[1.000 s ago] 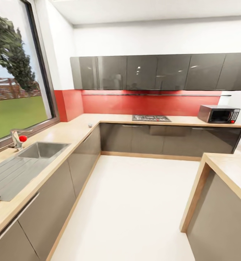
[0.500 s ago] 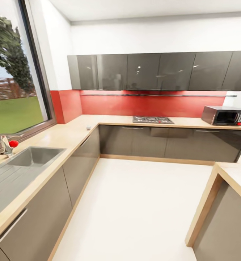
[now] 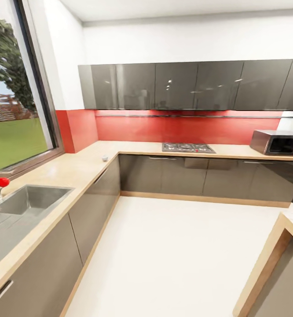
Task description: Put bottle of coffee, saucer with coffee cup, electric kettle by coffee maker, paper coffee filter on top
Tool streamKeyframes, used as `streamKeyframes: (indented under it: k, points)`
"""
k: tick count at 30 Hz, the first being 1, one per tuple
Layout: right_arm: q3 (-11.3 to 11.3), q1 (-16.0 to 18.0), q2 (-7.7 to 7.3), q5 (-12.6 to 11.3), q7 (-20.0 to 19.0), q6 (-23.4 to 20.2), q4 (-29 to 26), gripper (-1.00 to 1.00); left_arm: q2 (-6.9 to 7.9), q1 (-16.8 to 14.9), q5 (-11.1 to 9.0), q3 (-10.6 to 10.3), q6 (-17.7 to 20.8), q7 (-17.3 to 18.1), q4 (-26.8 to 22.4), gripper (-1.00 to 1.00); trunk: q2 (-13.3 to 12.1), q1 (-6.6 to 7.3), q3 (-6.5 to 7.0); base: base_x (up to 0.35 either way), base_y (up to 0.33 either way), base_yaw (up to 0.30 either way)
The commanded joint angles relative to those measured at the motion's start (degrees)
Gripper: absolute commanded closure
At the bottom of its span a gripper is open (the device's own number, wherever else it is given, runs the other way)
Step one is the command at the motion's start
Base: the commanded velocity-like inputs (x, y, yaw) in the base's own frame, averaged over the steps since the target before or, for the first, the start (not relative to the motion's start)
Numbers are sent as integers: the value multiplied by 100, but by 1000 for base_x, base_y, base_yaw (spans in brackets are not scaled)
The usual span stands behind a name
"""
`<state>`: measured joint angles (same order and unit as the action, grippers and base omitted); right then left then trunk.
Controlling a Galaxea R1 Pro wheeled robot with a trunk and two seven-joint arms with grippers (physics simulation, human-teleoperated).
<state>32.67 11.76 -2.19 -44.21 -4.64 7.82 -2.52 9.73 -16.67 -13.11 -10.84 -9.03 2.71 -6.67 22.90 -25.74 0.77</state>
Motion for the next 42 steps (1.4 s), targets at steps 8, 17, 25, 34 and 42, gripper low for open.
streamKeyframes:
  k: [8, 17, 25, 34, 42]
  points:
    - [38, 2, -1, -66, -27, 18, 6, -100, 3, -3, -60, -44, -20, 19, 7, -100, 3, -5, -2, 336, 0, 0]
    - [38, 2, -1, -64, -28, 18, 3, -100, 3, -3, -45, -49, -18, 19, 7, -100, 3, -5, -2, 335, -11, 0]
    - [38, 2, 5, -62, -28, 18, 1, -100, 3, -3, -43, -50, -18, 19, 7, -100, 3, -5, -2, 311, -115, 0]
    - [38, 2, 8, -62, -28, 18, -3, -100, 3, -3, -43, -50, -20, 19, 7, -100, 3, -5, -2, 305, -132, 0]
    - [38, 2, 9, -62, -28, 18, -3, -100, 3, -3, -43, -50, -20, 19, 7, -100, 3, -5, -2, 305, -130, 0]
